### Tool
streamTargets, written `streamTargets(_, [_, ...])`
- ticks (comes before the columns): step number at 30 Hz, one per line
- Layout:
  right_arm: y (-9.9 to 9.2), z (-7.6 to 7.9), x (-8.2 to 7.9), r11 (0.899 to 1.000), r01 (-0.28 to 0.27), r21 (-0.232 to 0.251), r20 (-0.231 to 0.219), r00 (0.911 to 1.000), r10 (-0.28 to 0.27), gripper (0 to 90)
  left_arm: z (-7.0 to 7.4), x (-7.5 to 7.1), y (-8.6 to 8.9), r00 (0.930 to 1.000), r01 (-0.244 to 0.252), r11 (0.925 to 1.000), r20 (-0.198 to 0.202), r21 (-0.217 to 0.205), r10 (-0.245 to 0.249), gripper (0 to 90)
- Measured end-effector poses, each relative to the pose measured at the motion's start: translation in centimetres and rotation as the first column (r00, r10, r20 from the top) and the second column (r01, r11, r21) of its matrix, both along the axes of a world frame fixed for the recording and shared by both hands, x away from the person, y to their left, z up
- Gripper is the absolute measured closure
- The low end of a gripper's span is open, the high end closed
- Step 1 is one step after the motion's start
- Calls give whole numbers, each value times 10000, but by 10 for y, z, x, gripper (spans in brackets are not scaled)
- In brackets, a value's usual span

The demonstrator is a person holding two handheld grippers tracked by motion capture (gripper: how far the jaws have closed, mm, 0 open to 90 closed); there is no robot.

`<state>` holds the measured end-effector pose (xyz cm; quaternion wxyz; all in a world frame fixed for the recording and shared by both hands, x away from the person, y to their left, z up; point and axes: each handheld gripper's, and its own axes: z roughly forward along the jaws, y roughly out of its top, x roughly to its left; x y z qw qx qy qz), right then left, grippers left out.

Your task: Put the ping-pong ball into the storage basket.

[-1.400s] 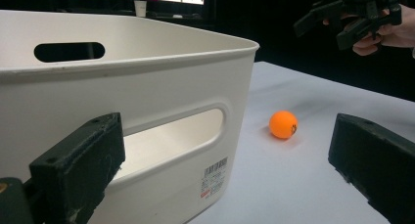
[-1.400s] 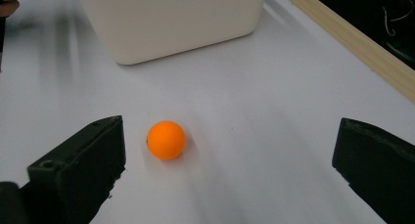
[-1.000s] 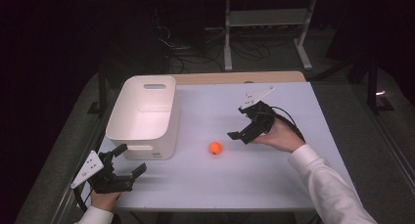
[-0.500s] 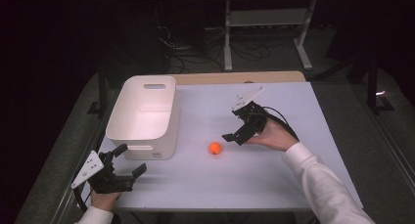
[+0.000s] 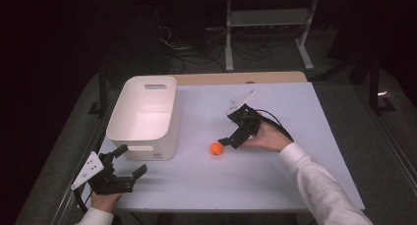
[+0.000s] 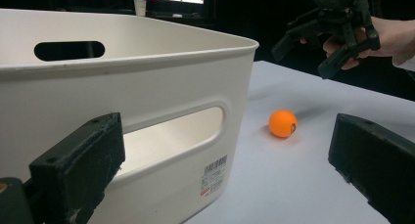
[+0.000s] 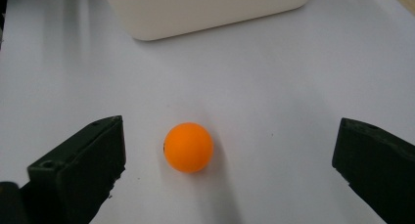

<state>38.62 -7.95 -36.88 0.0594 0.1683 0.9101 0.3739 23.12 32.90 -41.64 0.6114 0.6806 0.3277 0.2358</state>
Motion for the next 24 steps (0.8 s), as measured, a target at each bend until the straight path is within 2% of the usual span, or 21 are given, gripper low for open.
streamTargets(12, [10,-9,2,9996,-223,-144,-251,9994,220,0,0,0,-1,10000,40,10000,48,-88,-39,0])
streamTargets(15, [13,-11,3,9992,-301,-253,-261,9992,295,0,0,0,-1,10000,34,10000,51,-76,-34,0])
streamTargets(16, [13,-12,5,9986,-441,-306,-88,9990,438,0,0,-1,-1,10000,26,10000,47,-93,-25,0])
streamTargets(24, [19,-19,5,9966,-671,-472,-135,9977,665,0,1,0,-1,10000,54,9999,74,-94,-53,0])
